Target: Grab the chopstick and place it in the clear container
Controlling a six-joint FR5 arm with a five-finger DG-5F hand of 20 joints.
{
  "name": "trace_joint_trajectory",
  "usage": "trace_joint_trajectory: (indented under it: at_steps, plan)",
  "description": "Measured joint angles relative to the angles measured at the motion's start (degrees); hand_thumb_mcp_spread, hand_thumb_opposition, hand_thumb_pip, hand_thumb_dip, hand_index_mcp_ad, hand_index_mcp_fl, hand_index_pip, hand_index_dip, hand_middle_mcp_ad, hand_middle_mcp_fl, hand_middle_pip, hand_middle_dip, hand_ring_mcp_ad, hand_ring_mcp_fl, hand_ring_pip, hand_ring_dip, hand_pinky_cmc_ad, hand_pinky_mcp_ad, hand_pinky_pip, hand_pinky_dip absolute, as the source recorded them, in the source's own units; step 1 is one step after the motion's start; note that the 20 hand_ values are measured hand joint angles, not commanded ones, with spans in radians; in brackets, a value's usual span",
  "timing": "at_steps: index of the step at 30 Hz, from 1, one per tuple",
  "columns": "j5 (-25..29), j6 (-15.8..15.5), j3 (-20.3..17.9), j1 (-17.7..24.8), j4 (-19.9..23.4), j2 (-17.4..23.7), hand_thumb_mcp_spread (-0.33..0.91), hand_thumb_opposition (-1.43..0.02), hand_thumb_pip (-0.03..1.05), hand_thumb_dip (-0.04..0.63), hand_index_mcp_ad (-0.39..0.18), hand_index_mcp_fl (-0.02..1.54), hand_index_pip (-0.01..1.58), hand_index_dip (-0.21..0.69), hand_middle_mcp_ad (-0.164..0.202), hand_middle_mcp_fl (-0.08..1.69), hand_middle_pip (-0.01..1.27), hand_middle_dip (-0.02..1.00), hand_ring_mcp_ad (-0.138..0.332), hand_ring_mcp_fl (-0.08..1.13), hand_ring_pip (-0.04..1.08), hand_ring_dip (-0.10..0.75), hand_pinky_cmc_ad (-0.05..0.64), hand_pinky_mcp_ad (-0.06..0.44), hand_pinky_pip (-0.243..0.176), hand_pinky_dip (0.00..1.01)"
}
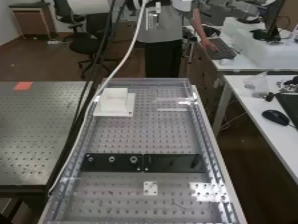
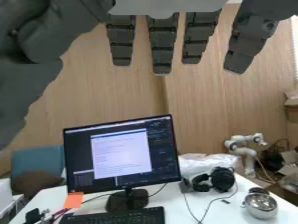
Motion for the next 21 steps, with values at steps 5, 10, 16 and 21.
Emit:
trace_joint_trajectory:
  at_steps: [5, 10, 16, 21]
  plan:
    - [0.25, -0.14, -0.01, 0.05, 0.22, 0.00, 0.07, -0.68, 0.42, -0.007, -0.136, 0.11, 0.09, 0.117, 0.087, 0.10, 0.14, 0.19, 0.119, 0.00, 0.11, 0.098, 0.377, 0.328, -0.075, 0.18]
    - [0.08, -0.03, 0.01, 0.09, 0.26, -0.04, 0.09, -0.68, 0.42, -0.007, -0.136, 0.11, 0.09, 0.113, 0.084, 0.10, 0.14, 0.19, 0.119, 0.00, 0.11, 0.098, 0.377, 0.328, -0.079, 0.18]
    - [0.22, -0.04, 0.11, 0.19, 0.16, -0.20, 0.09, -0.68, 0.42, -0.007, -0.136, 0.11, 0.09, 0.108, 0.087, 0.10, 0.14, 0.19, 0.119, 0.00, 0.11, 0.098, 0.377, 0.328, -0.079, 0.18]
    - [0.30, -0.04, 0.12, 0.28, 0.28, -0.22, 0.08, -0.68, 0.42, -0.007, -0.136, 0.10, 0.09, 0.108, 0.087, 0.10, 0.14, 0.19, 0.119, 0.00, 0.11, 0.098, 0.377, 0.328, -0.075, 0.18]
